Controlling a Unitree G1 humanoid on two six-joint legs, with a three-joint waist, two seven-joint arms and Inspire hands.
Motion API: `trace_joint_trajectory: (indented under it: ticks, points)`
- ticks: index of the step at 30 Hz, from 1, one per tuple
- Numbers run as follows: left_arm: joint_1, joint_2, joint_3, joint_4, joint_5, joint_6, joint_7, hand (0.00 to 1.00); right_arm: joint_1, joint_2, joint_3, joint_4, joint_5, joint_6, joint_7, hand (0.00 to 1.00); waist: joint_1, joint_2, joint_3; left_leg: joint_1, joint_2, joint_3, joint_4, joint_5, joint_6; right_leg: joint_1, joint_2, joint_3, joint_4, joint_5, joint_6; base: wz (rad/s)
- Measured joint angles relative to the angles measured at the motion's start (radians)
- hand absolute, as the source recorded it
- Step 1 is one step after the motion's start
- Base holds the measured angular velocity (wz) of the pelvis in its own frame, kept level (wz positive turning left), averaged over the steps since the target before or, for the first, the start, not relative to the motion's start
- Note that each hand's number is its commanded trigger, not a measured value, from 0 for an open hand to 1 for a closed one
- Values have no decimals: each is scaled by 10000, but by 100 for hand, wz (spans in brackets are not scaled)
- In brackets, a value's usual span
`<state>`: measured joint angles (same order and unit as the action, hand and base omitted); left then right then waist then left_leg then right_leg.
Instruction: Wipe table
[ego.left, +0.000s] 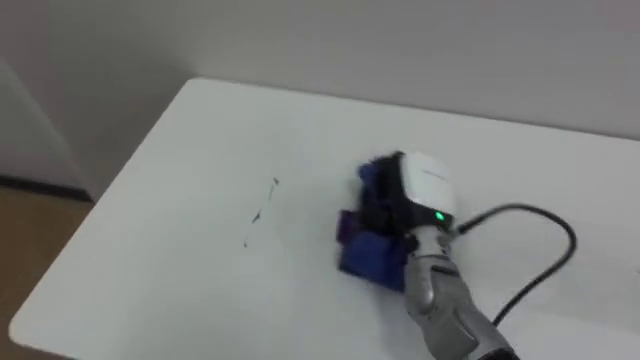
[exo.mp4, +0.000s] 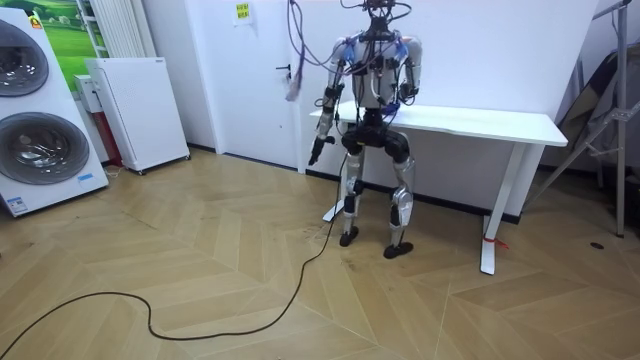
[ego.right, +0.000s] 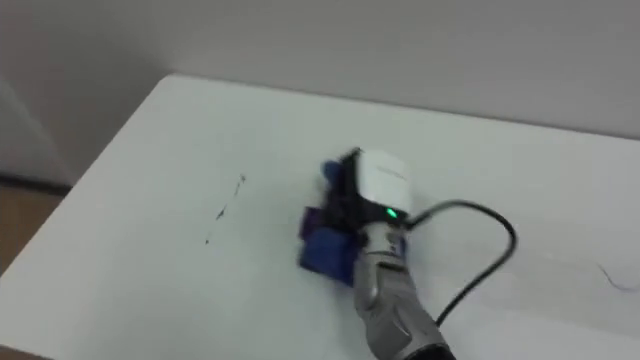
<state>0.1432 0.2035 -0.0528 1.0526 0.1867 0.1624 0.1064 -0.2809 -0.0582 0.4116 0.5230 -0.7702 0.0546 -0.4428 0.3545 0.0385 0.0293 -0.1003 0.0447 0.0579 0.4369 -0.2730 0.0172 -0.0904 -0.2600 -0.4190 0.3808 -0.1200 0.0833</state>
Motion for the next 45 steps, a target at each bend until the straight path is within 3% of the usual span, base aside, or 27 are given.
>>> trace_joint_trajectory:
  ticks: [1, 3, 4, 6, 7, 8, 9, 10, 11, 14, 15, 17, 19, 20, 22, 25, 27, 29, 31, 33, 34, 35, 36, 38, 39, 41, 45]
  points:
    - [219, 76, 237, -30, 8, 16, -99, 0, -60, -98, -48, 288, 70, 3, 87, 100, -5, -43, -27, -31, 3, -8, -84, 44, -10, -63, -11, 300, 21, -11, 55, 40]
    - [395, 147, 580, -31, -31, 58, -153, 0, 235, -329, -265, 282, 602, -343, -24, 100, -189, -84, -53, -50, 57, -241, -180, 71, -29, -137, -51, 379, 128, 86, 27, 44]
    - [455, 249, 654, -62, -230, 65, -155, 0, 498, -347, -419, 286, 949, -528, -131, 100, -519, -162, -113, -19, 104, -374, -272, 100, -82, -59, -110, 441, -123, 281, 85, 62]
    - [472, 299, 1026, -143, -235, 41, -153, 0, 1030, -417, -737, 341, 1359, -969, -398, 100, -1082, -233, -146, 182, 225, -352, -359, 85, -194, 303, -321, 468, -786, 829, 147, 70]
    - [552, 320, 1379, -149, -157, 33, -124, 0, 1518, -420, -1164, 475, 1447, -1380, -672, 100, -1504, -403, -229, 427, 353, 52, -493, 98, -319, 605, -363, 489, -1152, 1042, 396, 61]
    - [503, 183, 1730, -261, 62, -28, -53, 0, 1901, -561, -1730, 544, 1420, -1688, -982, 100, -1737, -479, -195, 626, 523, 595, -710, 206, -479, 739, -292, 584, -1355, 1029, 445, 40]
    - [517, 135, 1796, -310, 152, -96, -38, 0, 2069, -707, -1990, 560, 1430, -1773, -1126, 100, -1784, -520, -220, 705, 632, 860, -779, 280, -535, 788, -209, 589, -1478, 1033, 449, -20]
    - [639, 132, 1972, -459, 334, -141, -37, 0, 2435, -1027, -2424, 565, 1461, -1910, -1407, 100, -1844, -528, -225, 813, 849, 1368, -932, 338, -646, 913, -31, 541, -1789, 1072, 524, -59]
    - [809, 172, 2186, -537, 415, -109, 32, 0, 2936, -1398, -2731, 579, 1493, -1966, -1771, 100, -1941, -514, -253, 952, 1089, 1581, -1012, 352, -802, 1070, 190, 468, -1938, 1087, 548, -57]
    - [1326, 117, 2383, -686, 440, -83, 193, 0, 3867, -1847, -3793, 1049, 1866, -1969, -2233, 100, -2439, -474, -488, 1170, 1614, 1593, -991, 273, -1209, 1250, 700, 233, -1762, 716, 233, -16]
    - [1372, 76, 2355, -690, 467, -84, 155, 0, 3943, -1896, -4017, 1184, 1946, -1969, -2245, 100, -2514, -478, -492, 1202, 1715, 1591, -999, 304, -1267, 1264, 783, 181, -1714, 572, 241, -8]
    - [1507, -189, 2193, -647, 480, -84, 97, 0, 3933, -2041, -4476, 1521, 2226, -1917, -2236, 100, -2529, -473, -501, 1313, 2031, 1571, -1053, 453, -1524, 1172, 1031, 84, -1426, 299, -18, -6]
    - [1524, -300, 1868, -678, 475, -52, -4, 0, 3803, -1956, -4452, 1476, 2258, -1833, -2092, 100, -2477, -437, -509, 1310, 2101, 1353, -1111, 553, -1687, 1045, 1185, 112, -1228, 184, -168, -9]
    - [1584, -309, 1500, -703, 458, 26, -86, 0, 3753, -1859, -4315, 1167, 2265, -1586, -1930, 100, -2405, -357, -518, 1320, 2105, 1167, -1097, 577, -1729, 1055, 1287, 161, -1234, 169, -195, -8]
    - [1576, -335, 1161, -623, 508, 73, -111, 0, 3496, -1658, -4315, 910, 2150, -1183, -1641, 100, -2286, -193, -494, 1323, 2043, 950, -1046, 587, -1715, 956, 1463, 602, -1213, 160, -213, -20]
    - [1466, -367, 1086, -368, 636, 34, -188, 0, 2659, -1434, -3687, 354, 1821, -447, -951, 100, -1513, 141, -461, 1313, 1784, 962, -1123, 579, -1595, 350, 1579, 1535, -1058, 347, -306, -73]
    - [1511, -318, 1100, -415, 591, 79, -302, 0, 2101, -1227, -2803, 75, 1297, -371, -483, 100, -1249, 293, -418, 1321, 1500, 968, -1372, 566, -1518, 39, 1570, 1910, -1074, 635, -251, -62]
    - [1568, -313, 1060, -514, 398, 180, -347, 0, 1554, -910, -1890, 115, 974, -427, -172, 100, -1319, 416, -330, 1317, 1294, 934, -1740, 729, -1369, -4, 1579, 2161, -1315, 795, -218, -5]
    - [1592, -351, 1022, -548, 426, 196, -336, 0, 1644, -900, -1610, 79, 945, -622, -108, 100, -1357, 331, -372, 1363, 1121, 838, -2039, 857, -1257, 1, 1529, 2427, -1433, 778, -160, 32]
    - [1783, -372, 1008, -618, 448, 212, -317, 0, 1815, -954, -1637, 273, 919, -959, -153, 100, -1667, 286, -378, 1376, 995, 638, -2063, 833, -1191, 39, 1453, 2461, -1466, 719, -75, 24]
    - [1834, -376, 1094, -617, 465, 214, -306, 0, 1965, -986, -1791, 509, 1037, -1402, -294, 100, -1984, 203, -413, 1408, 868, 447, -2095, 820, -1167, 115, 1381, 2437, -1536, 692, -4, 31]
    - [1810, -375, 1270, -695, 678, 213, -302, 0, 2278, -1006, -2090, 631, 1120, -1829, -554, 100, -2361, 127, -393, 1455, 771, 305, -2124, 807, -1134, 379, 1376, 2475, -1790, 728, 85, 40]
    - [1774, -365, 1388, -743, 844, 195, -295, 0, 2537, -1059, -2268, 642, 1260, -2040, -765, 100, -2543, 51, -394, 1493, 706, 216, -2159, 815, -1102, 524, 1370, 2520, -1953, 748, 135, 46]
    - [1662, -325, 2226, -902, 1458, 63, -248, 0, 4100, -1504, -3108, 427, 2390, -2807, -1857, 100, -2819, -290, -410, 1778, 477, 250, -2356, 838, -935, 901, 1308, 2692, -2147, 729, 279, 23]
    - [1582, -295, 2418, -902, 1593, 33, -215, 0, 4463, -1638, -3376, 425, 2675, -2966, -2157, 100, -2887, -351, -424, 1786, 427, 288, -2348, 820, -855, 959, 1266, 2714, -2092, 693, 325, 0]
    - [1304, -140, 2964, -964, 1784, -172, 14, 0, 5742, -2052, -4498, 489, 3709, -3199, -2944, 100, -3048, -703, -418, 1639, 275, 354, -2304, 768, -681, 864, 1258, 2796, -2062, 702, 317, -2]
    - [1619, -50, 3052, -1038, 1770, -612, 224, 0, 7022, -2663, -6154, 1437, 4813, -3449, -3196, 100, -3477, -756, -470, 1629, 188, 439, -2208, 592, -497, 893, 1293, 2731, -1845, 759, 231, 0]
